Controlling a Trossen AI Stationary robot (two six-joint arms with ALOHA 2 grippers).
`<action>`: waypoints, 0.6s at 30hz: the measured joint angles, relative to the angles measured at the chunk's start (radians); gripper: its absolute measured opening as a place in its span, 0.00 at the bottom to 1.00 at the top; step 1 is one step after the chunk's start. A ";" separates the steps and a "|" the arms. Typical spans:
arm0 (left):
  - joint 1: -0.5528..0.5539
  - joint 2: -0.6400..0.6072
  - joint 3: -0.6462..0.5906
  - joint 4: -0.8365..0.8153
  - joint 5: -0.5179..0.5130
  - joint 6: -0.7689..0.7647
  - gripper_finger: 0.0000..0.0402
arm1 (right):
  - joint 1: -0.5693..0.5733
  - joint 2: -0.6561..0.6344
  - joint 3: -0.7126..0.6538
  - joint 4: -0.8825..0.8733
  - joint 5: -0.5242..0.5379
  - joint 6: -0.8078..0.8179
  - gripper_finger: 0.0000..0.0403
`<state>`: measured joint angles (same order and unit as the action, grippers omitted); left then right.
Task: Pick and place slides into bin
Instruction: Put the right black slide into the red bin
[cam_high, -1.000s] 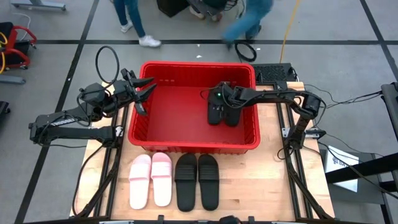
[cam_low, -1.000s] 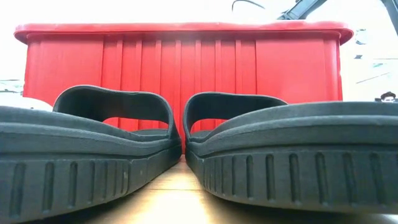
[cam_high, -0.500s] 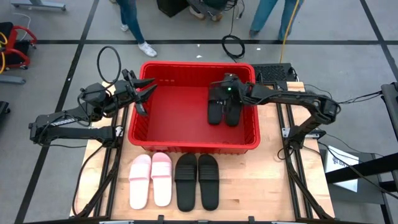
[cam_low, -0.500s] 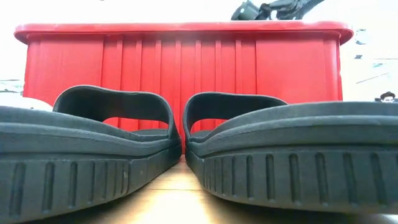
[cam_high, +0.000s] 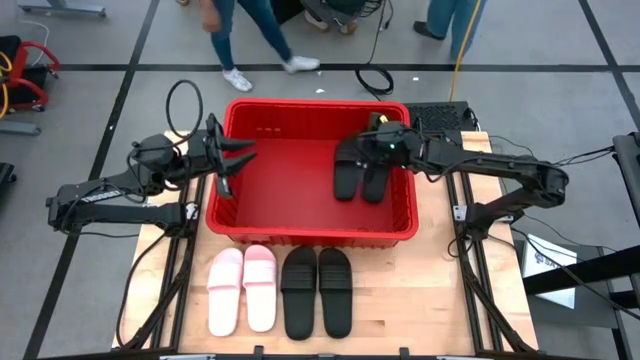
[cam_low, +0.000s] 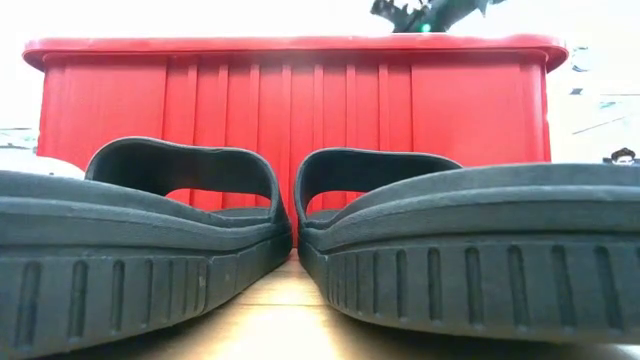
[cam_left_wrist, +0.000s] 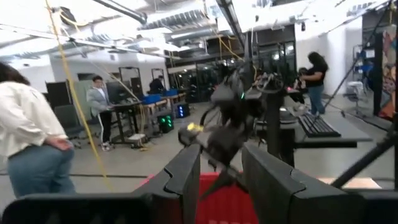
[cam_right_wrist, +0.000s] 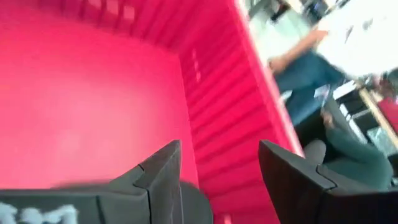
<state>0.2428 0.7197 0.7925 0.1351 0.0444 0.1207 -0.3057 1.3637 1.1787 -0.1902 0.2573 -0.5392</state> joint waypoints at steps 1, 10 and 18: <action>-0.005 0.000 0.000 -0.010 0.000 0.000 0.32 | 0.013 -0.011 0.000 0.004 0.000 0.004 0.51; -0.122 0.000 0.000 -0.049 0.001 0.034 0.32 | 0.127 -0.058 0.000 0.024 0.001 0.051 0.51; -0.260 0.000 0.000 -0.102 0.001 0.013 0.32 | 0.237 -0.059 0.000 0.022 0.002 0.128 0.50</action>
<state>-0.0177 0.7197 0.7925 0.0328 0.0452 0.1342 -0.0684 1.3048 1.1790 -0.1678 0.2594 -0.4116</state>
